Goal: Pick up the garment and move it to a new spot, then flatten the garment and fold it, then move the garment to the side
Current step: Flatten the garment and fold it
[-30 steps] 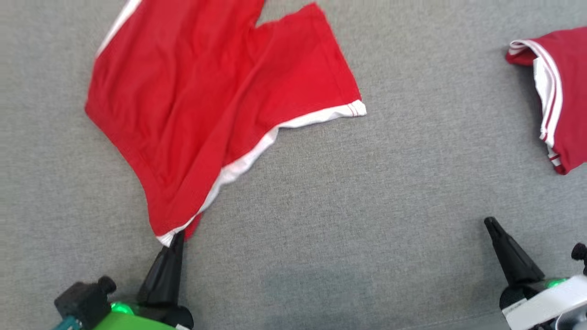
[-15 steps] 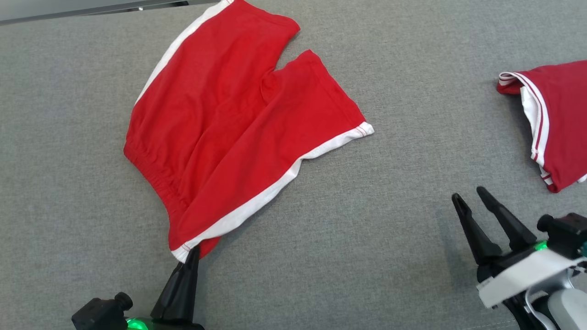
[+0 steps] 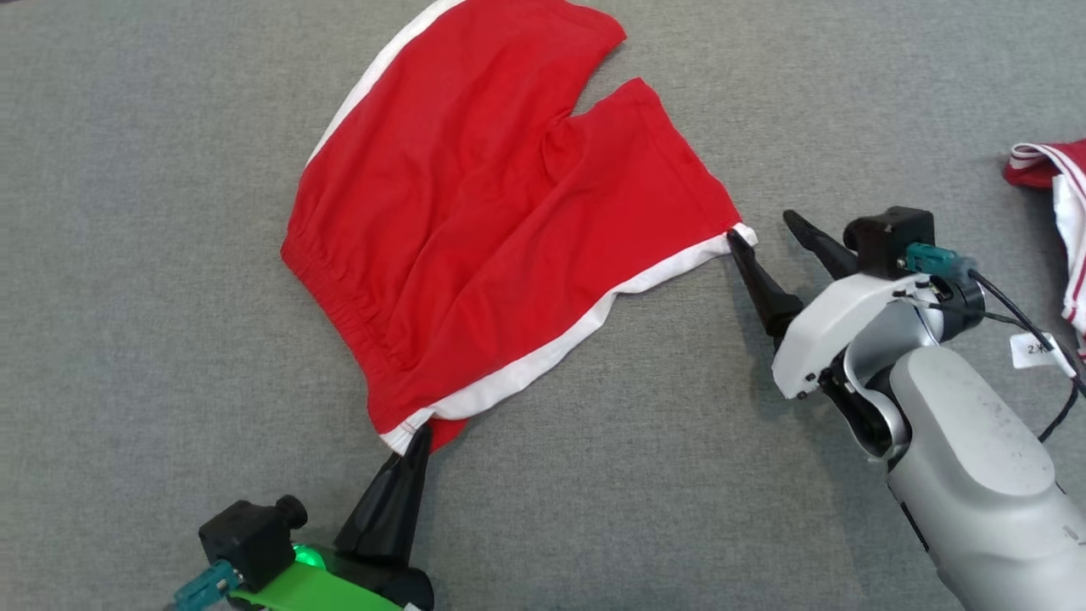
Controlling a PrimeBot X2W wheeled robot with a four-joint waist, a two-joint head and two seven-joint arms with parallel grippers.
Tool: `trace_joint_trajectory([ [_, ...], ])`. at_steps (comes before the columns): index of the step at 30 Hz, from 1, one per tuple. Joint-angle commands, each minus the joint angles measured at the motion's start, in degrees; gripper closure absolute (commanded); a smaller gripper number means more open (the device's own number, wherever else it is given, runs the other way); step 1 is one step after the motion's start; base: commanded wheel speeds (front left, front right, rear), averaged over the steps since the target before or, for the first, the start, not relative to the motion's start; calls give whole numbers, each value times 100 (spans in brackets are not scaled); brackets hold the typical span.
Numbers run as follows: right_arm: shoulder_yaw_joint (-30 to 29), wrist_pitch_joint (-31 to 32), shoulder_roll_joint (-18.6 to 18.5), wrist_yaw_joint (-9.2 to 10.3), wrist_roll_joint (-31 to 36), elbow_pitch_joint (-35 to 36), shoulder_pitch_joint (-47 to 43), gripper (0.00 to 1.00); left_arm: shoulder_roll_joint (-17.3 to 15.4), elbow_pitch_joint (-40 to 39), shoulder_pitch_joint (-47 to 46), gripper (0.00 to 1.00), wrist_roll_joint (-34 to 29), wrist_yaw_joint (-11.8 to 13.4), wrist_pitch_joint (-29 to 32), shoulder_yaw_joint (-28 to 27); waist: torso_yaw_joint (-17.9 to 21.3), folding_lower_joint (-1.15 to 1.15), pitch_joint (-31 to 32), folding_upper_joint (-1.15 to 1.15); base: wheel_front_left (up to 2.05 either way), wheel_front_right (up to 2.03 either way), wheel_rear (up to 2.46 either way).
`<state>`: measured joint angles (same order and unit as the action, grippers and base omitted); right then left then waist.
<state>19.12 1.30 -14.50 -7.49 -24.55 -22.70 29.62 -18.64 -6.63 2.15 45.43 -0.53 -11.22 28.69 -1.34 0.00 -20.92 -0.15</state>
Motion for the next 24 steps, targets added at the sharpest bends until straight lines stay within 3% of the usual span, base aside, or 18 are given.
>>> trace_joint_trajectory([
  [1, 115, 53, 3, 0, -62, -344, 241, 0, 111, 117, -227, 100, -74, -91, -7, 81, -287, 0, -115, 15, 0, 0, 0],
  [11, 591, -68, -2, -1, -347, -1077, 554, 2, 327, 370, -410, 100, -38, -204, -95, 212, -397, 0, -139, 15, 0, 0, 0],
  [12, 661, -50, 2, -1, -404, -1102, 570, 59, 326, 379, -410, 100, -37, -203, -99, 207, -387, 0, -142, 15, 0, 0, 0],
  [13, 661, -50, 2, -1, -404, -1102, 570, 59, 326, 379, -410, 100, -37, -203, -99, 207, -387, 0, -142, 15, 0, 0, 0],
  [14, 724, -41, -8, -1, -493, -1101, 580, 100, 324, 385, -409, 100, -32, -204, -109, 199, -376, 0, -143, 15, 0, 0, 0],
  [21, 796, -80, -513, 4, -1451, -607, 333, 100, 142, 274, -267, 100, 68, -219, 65, 188, -272, 0, 17, 15, 0, 0, 0],
  [23, 706, 21, -789, 4, -1852, -319, 122, 100, 10, 140, -189, 100, 124, -167, 177, 147, -258, 0, 105, 15, 0, 0, 0],
  [24, 538, 142, -1117, 5, -2283, 13, -185, 100, -137, -76, -74, 100, 179, -93, 329, 121, -255, 0, 174, 15, 0, 0, 0],
])
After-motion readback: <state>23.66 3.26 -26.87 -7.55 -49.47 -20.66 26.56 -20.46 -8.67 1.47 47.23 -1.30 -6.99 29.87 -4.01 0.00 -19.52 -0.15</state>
